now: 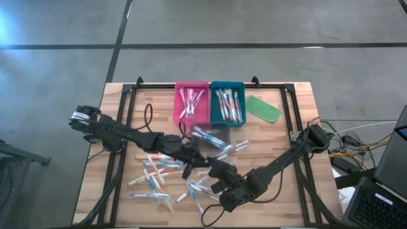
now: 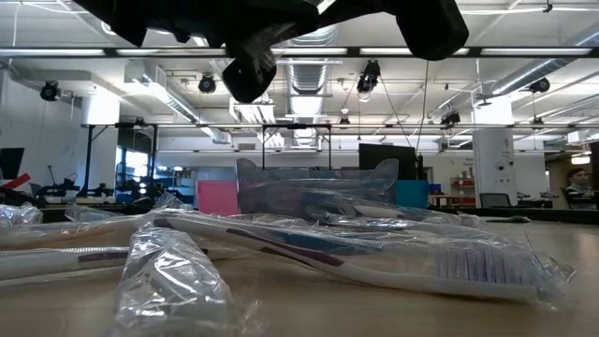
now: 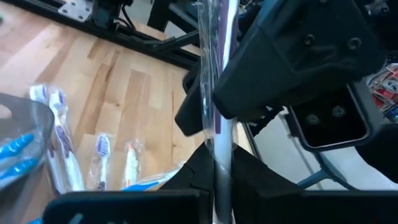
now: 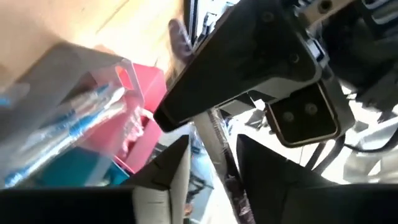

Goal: Pick & Place Toothbrushes
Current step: Put the purple toothbrush into the pink bin

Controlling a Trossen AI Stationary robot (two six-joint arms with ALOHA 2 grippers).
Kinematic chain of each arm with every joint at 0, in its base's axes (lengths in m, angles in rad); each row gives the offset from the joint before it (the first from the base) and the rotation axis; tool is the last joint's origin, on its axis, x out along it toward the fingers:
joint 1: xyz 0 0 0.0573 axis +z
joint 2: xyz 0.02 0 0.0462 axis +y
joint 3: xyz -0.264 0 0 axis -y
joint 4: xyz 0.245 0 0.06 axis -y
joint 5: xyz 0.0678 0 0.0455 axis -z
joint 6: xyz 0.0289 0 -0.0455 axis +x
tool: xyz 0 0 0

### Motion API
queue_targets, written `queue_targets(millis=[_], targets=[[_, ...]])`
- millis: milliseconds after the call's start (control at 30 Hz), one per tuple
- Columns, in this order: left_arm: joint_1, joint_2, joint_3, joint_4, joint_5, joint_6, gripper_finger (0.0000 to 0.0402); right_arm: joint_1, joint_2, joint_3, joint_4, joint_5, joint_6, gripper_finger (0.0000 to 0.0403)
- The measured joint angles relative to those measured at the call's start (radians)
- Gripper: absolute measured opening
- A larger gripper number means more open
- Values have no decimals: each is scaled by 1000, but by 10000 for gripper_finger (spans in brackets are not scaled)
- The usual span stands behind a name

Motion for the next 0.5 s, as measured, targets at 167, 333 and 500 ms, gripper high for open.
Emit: queue_targets(millis=[167, 333, 500], targets=[[32, -9, 3, 2, 0, 40, 31, 22, 0, -1, -5, 75, 114, 164], [85, -31, 5, 0, -3, 81, 26, 51, 0, -1, -34, 159, 224, 190], [154, -81, 3, -14, -7, 89, 27, 69, 0, -2, -171, 271, 513, 200]])
